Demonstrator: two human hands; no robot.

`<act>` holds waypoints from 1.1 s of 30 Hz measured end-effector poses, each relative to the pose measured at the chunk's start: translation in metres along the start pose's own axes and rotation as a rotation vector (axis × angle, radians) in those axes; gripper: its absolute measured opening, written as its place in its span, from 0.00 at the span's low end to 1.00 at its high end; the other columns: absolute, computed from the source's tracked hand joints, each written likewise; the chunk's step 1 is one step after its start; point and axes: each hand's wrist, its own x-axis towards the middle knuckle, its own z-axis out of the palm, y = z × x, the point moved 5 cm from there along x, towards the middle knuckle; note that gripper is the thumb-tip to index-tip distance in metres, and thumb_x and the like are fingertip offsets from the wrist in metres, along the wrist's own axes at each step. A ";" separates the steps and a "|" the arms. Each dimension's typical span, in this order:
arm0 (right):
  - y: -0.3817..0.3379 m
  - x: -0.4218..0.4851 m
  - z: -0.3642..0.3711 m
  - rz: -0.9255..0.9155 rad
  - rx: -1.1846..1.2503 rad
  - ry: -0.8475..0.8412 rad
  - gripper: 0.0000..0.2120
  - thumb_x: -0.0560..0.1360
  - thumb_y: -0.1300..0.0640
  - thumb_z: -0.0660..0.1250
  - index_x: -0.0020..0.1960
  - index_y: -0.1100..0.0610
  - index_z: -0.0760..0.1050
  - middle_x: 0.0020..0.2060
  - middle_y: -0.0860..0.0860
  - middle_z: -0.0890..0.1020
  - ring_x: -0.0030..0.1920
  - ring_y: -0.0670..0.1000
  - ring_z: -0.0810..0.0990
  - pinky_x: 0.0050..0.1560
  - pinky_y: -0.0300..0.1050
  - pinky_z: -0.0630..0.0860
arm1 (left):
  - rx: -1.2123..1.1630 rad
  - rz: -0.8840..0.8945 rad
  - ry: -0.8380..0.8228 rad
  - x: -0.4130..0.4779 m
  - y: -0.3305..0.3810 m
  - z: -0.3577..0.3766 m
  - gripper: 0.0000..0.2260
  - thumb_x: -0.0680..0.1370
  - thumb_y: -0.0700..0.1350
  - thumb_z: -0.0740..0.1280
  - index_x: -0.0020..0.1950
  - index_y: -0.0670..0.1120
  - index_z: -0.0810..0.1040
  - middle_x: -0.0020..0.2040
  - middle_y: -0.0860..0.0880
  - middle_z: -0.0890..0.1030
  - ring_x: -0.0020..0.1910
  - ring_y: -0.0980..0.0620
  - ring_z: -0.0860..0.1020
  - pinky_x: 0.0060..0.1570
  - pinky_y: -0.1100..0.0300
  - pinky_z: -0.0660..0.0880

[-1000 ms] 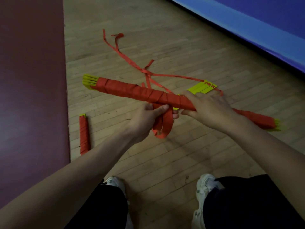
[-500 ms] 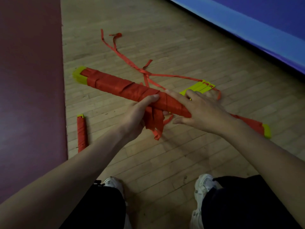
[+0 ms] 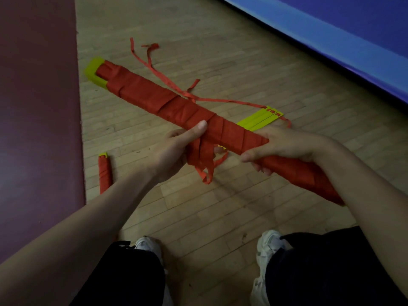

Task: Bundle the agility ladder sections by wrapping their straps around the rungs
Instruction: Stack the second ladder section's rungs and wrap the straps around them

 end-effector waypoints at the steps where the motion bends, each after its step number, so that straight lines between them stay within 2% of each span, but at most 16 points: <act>1: 0.000 0.000 -0.001 0.001 0.021 0.005 0.04 0.64 0.50 0.73 0.33 0.50 0.81 0.31 0.58 0.78 0.28 0.53 0.77 0.30 0.42 0.76 | 0.011 -0.009 -0.026 0.000 0.000 -0.001 0.18 0.73 0.55 0.66 0.49 0.41 0.83 0.45 0.40 0.84 0.45 0.46 0.84 0.47 0.50 0.80; 6: 0.006 -0.001 -0.015 0.024 0.121 0.060 0.12 0.63 0.50 0.73 0.41 0.56 0.77 0.32 0.57 0.78 0.30 0.55 0.76 0.29 0.42 0.76 | -0.079 -0.093 -0.083 0.002 -0.006 0.004 0.15 0.77 0.41 0.63 0.58 0.32 0.75 0.47 0.41 0.82 0.43 0.48 0.83 0.46 0.54 0.81; 11: 0.006 0.001 -0.016 -0.014 0.079 0.159 0.06 0.69 0.58 0.73 0.42 0.57 0.77 0.30 0.53 0.80 0.28 0.47 0.79 0.29 0.40 0.77 | -0.079 -0.152 -0.006 0.005 -0.009 0.005 0.08 0.78 0.39 0.63 0.52 0.34 0.76 0.42 0.40 0.82 0.38 0.48 0.83 0.40 0.55 0.81; 13: 0.008 0.006 -0.015 -0.020 -0.084 0.239 0.07 0.70 0.56 0.74 0.43 0.56 0.77 0.31 0.53 0.81 0.28 0.47 0.80 0.31 0.42 0.78 | -0.073 -0.170 0.039 0.005 -0.013 0.007 0.07 0.79 0.37 0.63 0.51 0.34 0.77 0.40 0.41 0.83 0.37 0.49 0.83 0.40 0.57 0.82; 15: 0.009 0.012 -0.014 -0.021 -0.331 0.288 0.11 0.70 0.50 0.75 0.46 0.53 0.77 0.32 0.52 0.82 0.31 0.49 0.82 0.34 0.43 0.78 | -0.078 -0.180 0.080 0.004 -0.016 0.009 0.07 0.79 0.37 0.63 0.51 0.34 0.77 0.39 0.42 0.84 0.36 0.50 0.84 0.41 0.58 0.82; 16: 0.010 0.014 -0.012 -0.014 -0.444 0.310 0.13 0.69 0.46 0.74 0.48 0.52 0.77 0.33 0.49 0.82 0.34 0.49 0.83 0.37 0.44 0.78 | -0.078 -0.184 0.092 0.003 -0.017 0.010 0.07 0.80 0.37 0.62 0.51 0.34 0.77 0.39 0.42 0.84 0.36 0.50 0.84 0.41 0.57 0.82; 18: 0.012 0.018 -0.009 0.012 -0.666 0.386 0.18 0.70 0.40 0.72 0.55 0.46 0.73 0.39 0.46 0.81 0.47 0.52 0.82 0.45 0.46 0.75 | -0.056 -0.180 0.108 0.002 -0.019 0.008 0.07 0.80 0.37 0.62 0.51 0.34 0.77 0.39 0.43 0.84 0.36 0.51 0.84 0.42 0.57 0.81; 20: 0.011 0.021 -0.002 0.022 -0.883 0.505 0.22 0.71 0.36 0.68 0.60 0.43 0.68 0.49 0.51 0.82 0.55 0.56 0.80 0.49 0.49 0.73 | -0.035 -0.165 0.131 0.002 -0.020 0.004 0.07 0.80 0.36 0.61 0.52 0.34 0.77 0.39 0.44 0.84 0.36 0.52 0.84 0.41 0.58 0.81; 22: 0.008 0.025 0.008 0.003 -1.002 0.565 0.22 0.73 0.36 0.65 0.61 0.45 0.66 0.53 0.52 0.81 0.56 0.58 0.79 0.50 0.50 0.72 | -0.025 -0.150 0.162 0.001 -0.022 -0.001 0.08 0.80 0.36 0.61 0.54 0.33 0.77 0.40 0.44 0.84 0.36 0.53 0.83 0.38 0.60 0.81; 26: 0.000 0.028 0.014 -0.011 -1.030 0.570 0.24 0.76 0.41 0.63 0.68 0.47 0.63 0.60 0.51 0.76 0.61 0.57 0.76 0.53 0.51 0.70 | 0.013 -0.122 0.219 0.002 -0.023 -0.006 0.08 0.79 0.36 0.63 0.55 0.33 0.77 0.42 0.43 0.84 0.38 0.53 0.83 0.36 0.63 0.79; 29: -0.003 0.028 0.017 -0.060 -1.142 0.601 0.26 0.77 0.48 0.66 0.72 0.48 0.64 0.57 0.56 0.74 0.59 0.60 0.75 0.55 0.53 0.69 | 0.096 -0.065 0.228 0.004 -0.017 -0.009 0.09 0.76 0.33 0.66 0.55 0.32 0.78 0.45 0.41 0.83 0.41 0.51 0.82 0.36 0.61 0.77; 31: -0.003 0.028 0.022 -0.180 -1.220 0.700 0.28 0.71 0.58 0.72 0.69 0.52 0.71 0.49 0.60 0.76 0.49 0.62 0.78 0.49 0.55 0.72 | 0.107 -0.031 0.257 0.004 -0.012 -0.012 0.11 0.72 0.32 0.69 0.54 0.31 0.78 0.48 0.38 0.82 0.45 0.44 0.81 0.40 0.55 0.76; 33: -0.003 0.025 0.022 -0.257 -1.260 0.829 0.30 0.63 0.64 0.76 0.64 0.54 0.76 0.43 0.61 0.77 0.41 0.62 0.79 0.41 0.52 0.74 | 0.071 -0.021 0.253 0.004 -0.009 -0.013 0.14 0.70 0.34 0.71 0.55 0.31 0.78 0.49 0.36 0.82 0.45 0.41 0.80 0.42 0.52 0.75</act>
